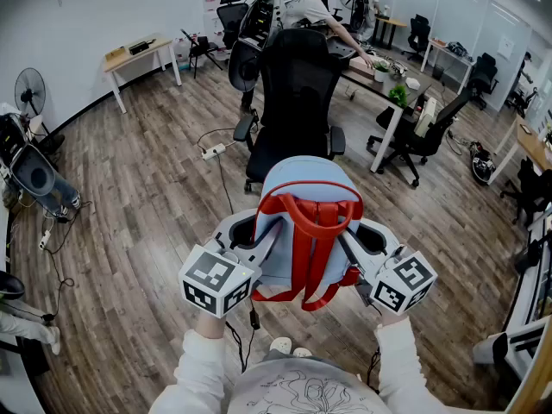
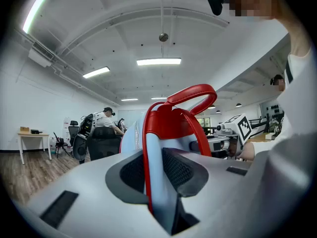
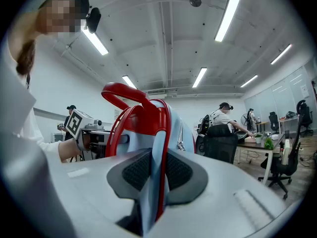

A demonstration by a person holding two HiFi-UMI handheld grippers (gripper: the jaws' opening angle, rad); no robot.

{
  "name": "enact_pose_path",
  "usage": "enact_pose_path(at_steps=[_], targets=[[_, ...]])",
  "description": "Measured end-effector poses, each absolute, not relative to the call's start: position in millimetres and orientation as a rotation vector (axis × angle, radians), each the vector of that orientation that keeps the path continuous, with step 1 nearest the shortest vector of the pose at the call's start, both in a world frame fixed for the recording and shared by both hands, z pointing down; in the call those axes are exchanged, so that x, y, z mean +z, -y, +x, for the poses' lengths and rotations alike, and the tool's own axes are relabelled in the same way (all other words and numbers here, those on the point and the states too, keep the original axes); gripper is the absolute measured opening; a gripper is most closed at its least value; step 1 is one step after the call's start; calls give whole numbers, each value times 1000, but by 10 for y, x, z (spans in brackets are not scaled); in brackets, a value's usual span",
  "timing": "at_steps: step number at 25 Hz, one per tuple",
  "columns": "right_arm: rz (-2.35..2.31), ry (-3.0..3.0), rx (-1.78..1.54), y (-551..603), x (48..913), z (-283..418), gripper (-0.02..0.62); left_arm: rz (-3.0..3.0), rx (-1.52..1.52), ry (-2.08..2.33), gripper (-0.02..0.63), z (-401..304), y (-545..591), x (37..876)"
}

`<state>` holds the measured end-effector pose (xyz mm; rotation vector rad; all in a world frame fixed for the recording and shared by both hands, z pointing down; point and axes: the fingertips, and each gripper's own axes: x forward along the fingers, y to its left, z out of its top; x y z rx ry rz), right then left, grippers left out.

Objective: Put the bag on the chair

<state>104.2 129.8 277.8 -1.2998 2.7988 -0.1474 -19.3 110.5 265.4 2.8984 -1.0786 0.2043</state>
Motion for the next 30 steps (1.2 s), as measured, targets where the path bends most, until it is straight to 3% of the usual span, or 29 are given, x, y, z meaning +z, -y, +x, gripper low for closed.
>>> enact_pose_path(at_steps=[30], targets=[[-1355, -2798, -179, -1011, 2890, 766, 81, 2899, 214, 1039, 91, -472, -822, 2762]])
